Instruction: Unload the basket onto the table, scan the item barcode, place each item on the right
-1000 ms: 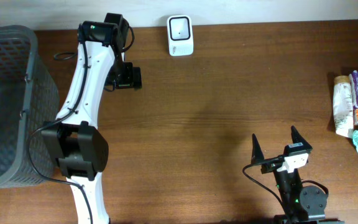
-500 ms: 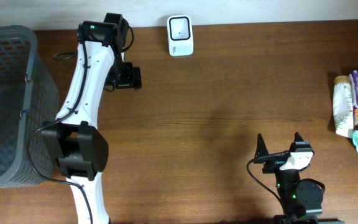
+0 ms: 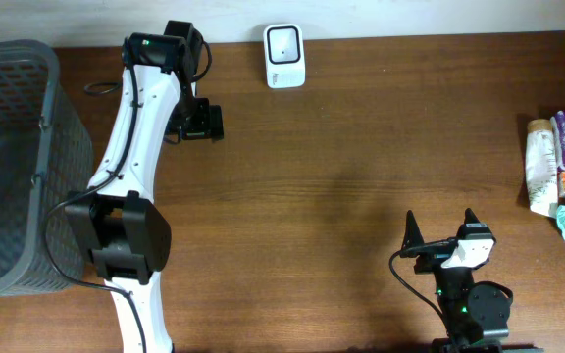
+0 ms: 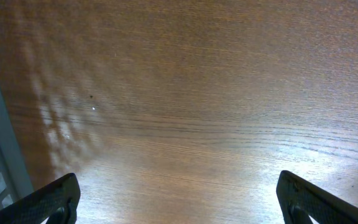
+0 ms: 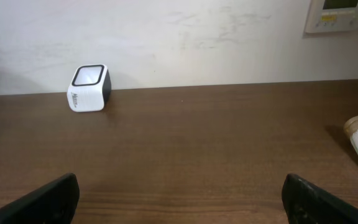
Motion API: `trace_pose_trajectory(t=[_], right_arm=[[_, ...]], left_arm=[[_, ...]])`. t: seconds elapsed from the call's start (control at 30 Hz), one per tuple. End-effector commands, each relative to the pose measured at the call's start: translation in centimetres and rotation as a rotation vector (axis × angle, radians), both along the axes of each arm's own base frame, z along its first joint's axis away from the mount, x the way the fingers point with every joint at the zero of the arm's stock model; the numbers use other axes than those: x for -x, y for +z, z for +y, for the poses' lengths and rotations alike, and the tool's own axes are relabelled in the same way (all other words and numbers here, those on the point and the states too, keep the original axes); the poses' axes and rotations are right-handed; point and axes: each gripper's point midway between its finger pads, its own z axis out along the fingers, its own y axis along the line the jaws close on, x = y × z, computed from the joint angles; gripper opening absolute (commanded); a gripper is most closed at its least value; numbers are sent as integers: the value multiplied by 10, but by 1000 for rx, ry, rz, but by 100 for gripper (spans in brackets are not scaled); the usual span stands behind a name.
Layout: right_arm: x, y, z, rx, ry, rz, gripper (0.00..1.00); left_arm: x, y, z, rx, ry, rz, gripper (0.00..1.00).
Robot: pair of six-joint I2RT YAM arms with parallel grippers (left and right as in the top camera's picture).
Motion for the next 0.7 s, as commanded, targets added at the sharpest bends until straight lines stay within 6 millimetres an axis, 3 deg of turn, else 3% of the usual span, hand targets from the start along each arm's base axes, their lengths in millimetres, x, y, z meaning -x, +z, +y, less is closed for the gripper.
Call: trace_pose_trajectory(t=[0.0,0.37,0.47,0.57,0.63,0.67], right_arm=[[0,-2,0,7,-2,1,99],[0,-3,0,7,-2,1,99],[0,-2,0,7,-2,1,99],[0,-2,0,7,-2,1,99],[0,-2,0,7,-1,1,99],[0,-2,0,7,-2,1,99]], left_arm=[[0,3,4,-3,20,-7,99],[1,5,4,-2,20,-11,99],[4,27,0,26,15,-70,99],[13,61,-4,64,2,-246,99],[31,71,-1,82,1,-352,99],[52,71,3,90,1,-395,99]])
